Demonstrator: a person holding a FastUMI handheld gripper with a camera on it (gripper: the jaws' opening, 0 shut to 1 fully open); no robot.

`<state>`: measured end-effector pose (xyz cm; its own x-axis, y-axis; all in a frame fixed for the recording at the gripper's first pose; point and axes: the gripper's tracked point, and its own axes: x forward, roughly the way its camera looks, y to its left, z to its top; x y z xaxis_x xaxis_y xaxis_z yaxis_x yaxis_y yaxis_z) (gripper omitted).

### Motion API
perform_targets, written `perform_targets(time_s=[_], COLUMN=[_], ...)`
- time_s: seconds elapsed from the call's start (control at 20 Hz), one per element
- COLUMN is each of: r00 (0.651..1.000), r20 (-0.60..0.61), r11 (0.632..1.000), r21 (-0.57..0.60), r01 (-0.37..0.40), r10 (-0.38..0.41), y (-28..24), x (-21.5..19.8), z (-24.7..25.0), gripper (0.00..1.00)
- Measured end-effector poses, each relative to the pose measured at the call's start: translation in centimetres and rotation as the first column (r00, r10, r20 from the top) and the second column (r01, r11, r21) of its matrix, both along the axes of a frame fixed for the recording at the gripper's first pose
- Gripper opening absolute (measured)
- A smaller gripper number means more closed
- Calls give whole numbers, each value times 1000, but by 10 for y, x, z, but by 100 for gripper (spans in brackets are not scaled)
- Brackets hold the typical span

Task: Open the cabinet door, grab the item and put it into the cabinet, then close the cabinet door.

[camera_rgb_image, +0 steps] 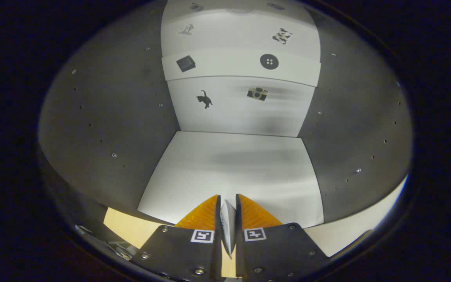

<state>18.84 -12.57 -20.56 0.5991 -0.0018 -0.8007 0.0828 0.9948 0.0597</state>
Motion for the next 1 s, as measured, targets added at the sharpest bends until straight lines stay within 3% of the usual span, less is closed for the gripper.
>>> perform_targets(time_s=[0.35,0.5,0.85,1.0], r00=[998,999,999,985], r20=[-53,-42,50,171], r11=[999,999,998,998], r21=[35,28,58,59], r01=[-15,-18,-6,-19], r10=[16,19,3,9], y=[2,3,10,11], x=[10,10,17,21], z=[-3,-2,18,43], gripper=[14,22,46,74])
